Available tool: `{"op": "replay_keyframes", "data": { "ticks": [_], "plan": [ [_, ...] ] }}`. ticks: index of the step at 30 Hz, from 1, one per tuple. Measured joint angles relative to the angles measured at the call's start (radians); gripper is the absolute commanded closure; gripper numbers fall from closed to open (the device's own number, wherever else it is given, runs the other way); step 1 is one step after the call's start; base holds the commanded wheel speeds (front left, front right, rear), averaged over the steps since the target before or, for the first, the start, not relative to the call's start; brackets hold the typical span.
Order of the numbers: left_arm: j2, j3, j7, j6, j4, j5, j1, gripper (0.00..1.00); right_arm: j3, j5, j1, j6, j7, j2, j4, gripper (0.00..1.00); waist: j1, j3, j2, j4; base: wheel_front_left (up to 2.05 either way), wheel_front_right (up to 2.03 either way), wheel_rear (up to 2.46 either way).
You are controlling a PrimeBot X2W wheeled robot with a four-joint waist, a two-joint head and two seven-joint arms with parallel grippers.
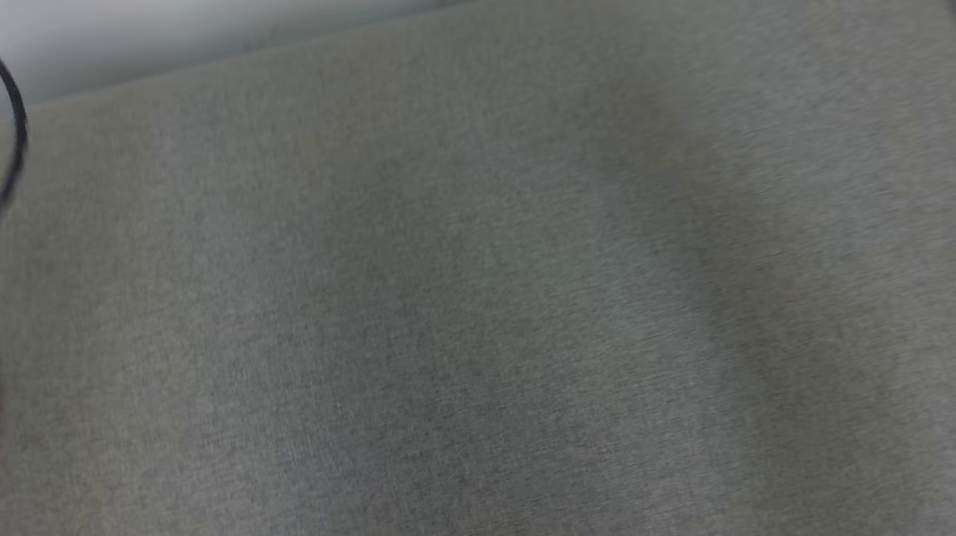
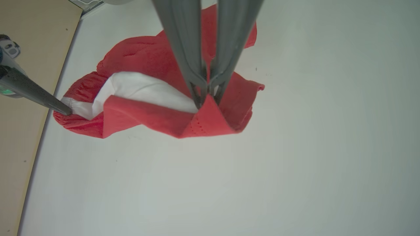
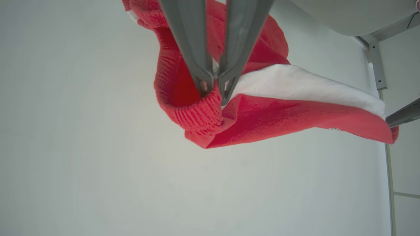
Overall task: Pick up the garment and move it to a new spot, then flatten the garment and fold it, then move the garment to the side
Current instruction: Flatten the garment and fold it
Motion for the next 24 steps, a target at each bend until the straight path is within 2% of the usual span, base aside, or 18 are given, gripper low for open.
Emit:
{"op": "replay_keyframes", "data": {
  "ticks": [2, 4, 7, 10, 14, 21, 24],
  "plan": [
    [0.038, 0.004, -0.026, -0.008, -0.067, -0.005, 0.075, 1.00, 0.040, -0.014, 0.044, 0.014, -0.026, 0.004, -0.034, 1.00, 0.0001, 0.028, 0.0001, 0.011, 0.00, 0.00, 0.00],
    [0.084, 0.005, -0.048, -0.008, -0.111, -0.021, 0.193, 1.00, 0.061, -0.012, 0.159, 0.017, -0.044, 0.004, -0.065, 1.00, 0.0002, 0.057, 0.0002, 0.021, 0.00, 0.00, 0.00],
    [0.115, -0.010, -0.085, -0.008, -0.111, -0.030, 0.379, 1.00, 0.101, -0.013, 0.335, 0.021, -0.084, 0.000, -0.052, 1.00, 0.0006, 0.099, 0.0004, 0.033, 0.00, 0.00, 0.00],
    [0.099, -0.058, -0.092, -0.008, -0.109, -0.041, 0.521, 1.00, 0.107, -0.003, 0.479, 0.021, -0.128, -0.022, -0.042, 1.00, 0.0002, 0.131, 0.0003, 0.040, 0.00, 0.00, 0.00],
    [0.061, -0.138, -0.093, -0.008, -0.092, -0.012, 0.628, 1.00, 0.124, -0.002, 0.634, 0.021, -0.180, -0.040, -0.005, 1.00, 0.0004, 0.152, 0.0004, 0.044, 0.00, 0.00, 0.00],
    [0.036, -0.198, -0.102, -0.009, -0.021, 0.047, 0.688, 1.00, 0.128, 0.050, 0.817, 0.027, -0.290, -0.010, 0.033, 1.00, 0.0000, 0.099, 0.0002, 0.039, 0.00, 0.00, 0.00],
    [0.025, -0.213, -0.107, -0.009, -0.008, 0.054, 0.733, 1.00, 0.129, 0.063, 0.856, 0.030, -0.304, -0.015, 0.044, 1.00, -0.0002, 0.064, 0.0001, 0.038, 0.00, 0.00, 0.00]
  ]
}}
